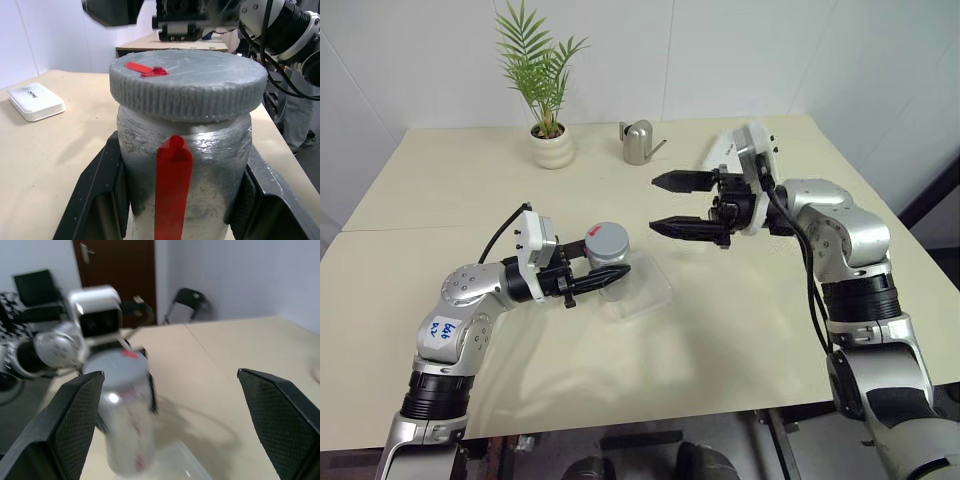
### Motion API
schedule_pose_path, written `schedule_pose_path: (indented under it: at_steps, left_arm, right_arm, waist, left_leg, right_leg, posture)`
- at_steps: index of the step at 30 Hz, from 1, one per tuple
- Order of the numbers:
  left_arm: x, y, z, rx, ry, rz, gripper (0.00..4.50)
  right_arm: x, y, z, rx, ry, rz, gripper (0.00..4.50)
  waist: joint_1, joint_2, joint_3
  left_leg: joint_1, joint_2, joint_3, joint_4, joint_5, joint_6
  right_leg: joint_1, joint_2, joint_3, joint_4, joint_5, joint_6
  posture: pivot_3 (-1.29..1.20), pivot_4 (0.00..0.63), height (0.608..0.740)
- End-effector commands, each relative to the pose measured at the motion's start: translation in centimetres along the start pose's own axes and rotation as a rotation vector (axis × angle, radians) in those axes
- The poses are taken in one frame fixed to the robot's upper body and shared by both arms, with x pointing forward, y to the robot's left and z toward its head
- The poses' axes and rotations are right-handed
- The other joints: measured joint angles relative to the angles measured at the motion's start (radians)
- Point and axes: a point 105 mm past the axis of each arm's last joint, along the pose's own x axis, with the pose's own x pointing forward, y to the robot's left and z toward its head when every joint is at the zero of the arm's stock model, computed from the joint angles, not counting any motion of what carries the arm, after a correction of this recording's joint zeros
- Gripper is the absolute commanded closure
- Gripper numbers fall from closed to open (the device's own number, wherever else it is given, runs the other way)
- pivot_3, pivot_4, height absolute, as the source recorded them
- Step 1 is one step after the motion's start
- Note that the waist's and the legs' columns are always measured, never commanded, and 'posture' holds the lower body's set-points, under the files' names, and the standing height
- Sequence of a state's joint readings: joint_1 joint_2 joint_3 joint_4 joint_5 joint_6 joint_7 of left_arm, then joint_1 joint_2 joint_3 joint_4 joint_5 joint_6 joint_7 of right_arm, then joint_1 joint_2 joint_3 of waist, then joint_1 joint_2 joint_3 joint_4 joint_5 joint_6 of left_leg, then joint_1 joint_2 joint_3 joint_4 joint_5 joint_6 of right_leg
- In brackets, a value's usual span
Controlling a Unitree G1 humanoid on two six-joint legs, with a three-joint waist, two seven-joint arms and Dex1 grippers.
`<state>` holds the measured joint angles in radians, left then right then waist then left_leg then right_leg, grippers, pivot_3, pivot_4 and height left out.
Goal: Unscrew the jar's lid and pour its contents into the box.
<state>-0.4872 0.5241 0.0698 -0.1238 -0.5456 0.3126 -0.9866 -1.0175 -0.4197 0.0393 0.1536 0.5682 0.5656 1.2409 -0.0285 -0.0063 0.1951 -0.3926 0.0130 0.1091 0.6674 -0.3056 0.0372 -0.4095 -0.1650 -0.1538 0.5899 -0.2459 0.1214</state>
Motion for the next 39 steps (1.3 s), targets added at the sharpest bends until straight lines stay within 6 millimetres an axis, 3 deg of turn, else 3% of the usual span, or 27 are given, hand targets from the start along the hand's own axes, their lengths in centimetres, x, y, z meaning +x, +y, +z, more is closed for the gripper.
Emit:
schedule_pose_path:
  at_steps: [1,7,12,39]
  left_arm:
    - [0.3,0.0,1.4,0.059,-0.036,-0.017,2.50]
    - [0.5,0.1,1.5,0.060,-0.037,-0.027,2.50]
    - [0.7,0.0,1.5,0.058,-0.039,-0.031,2.50]
    - [0.6,-0.2,1.3,0.054,-0.039,-0.026,2.50]
  right_arm:
    - [2.7,1.7,1.4,-0.051,-0.035,0.079,0.02]
    - [5.6,2.6,-0.1,-0.046,0.002,0.118,0.02]
    - [6.3,2.2,-0.7,-0.060,0.022,0.106,0.02]
    - [3.6,1.0,-1.8,-0.034,0.056,0.071,0.02]
  waist:
    - [0.001,0.000,0.000]
    - [0.004,0.000,0.000]
    - [0.001,0.000,0.000]
    - [0.001,0.000,0.000]
  left_leg:
    - [0.000,0.000,0.000,0.000,0.000,0.000]
    - [0.000,-0.001,-0.001,0.000,0.000,0.000]
    - [0.000,-0.001,-0.001,0.000,0.000,0.000]
    - [0.000,-0.001,0.000,0.000,0.000,0.000]
  right_leg:
    - [0.000,0.000,0.000,0.000,0.000,0.000]
    - [0.000,0.000,0.000,0.000,0.000,0.000]
    - [0.000,0.000,0.000,0.000,0.000,0.000]
    - [0.000,0.000,0.000,0.000,0.000,0.000]
  posture:
    - [0.00,0.150,0.740]
    - [0.00,0.150,0.740]
    - [0.00,0.150,0.740]
    - [0.00,0.150,0.740]
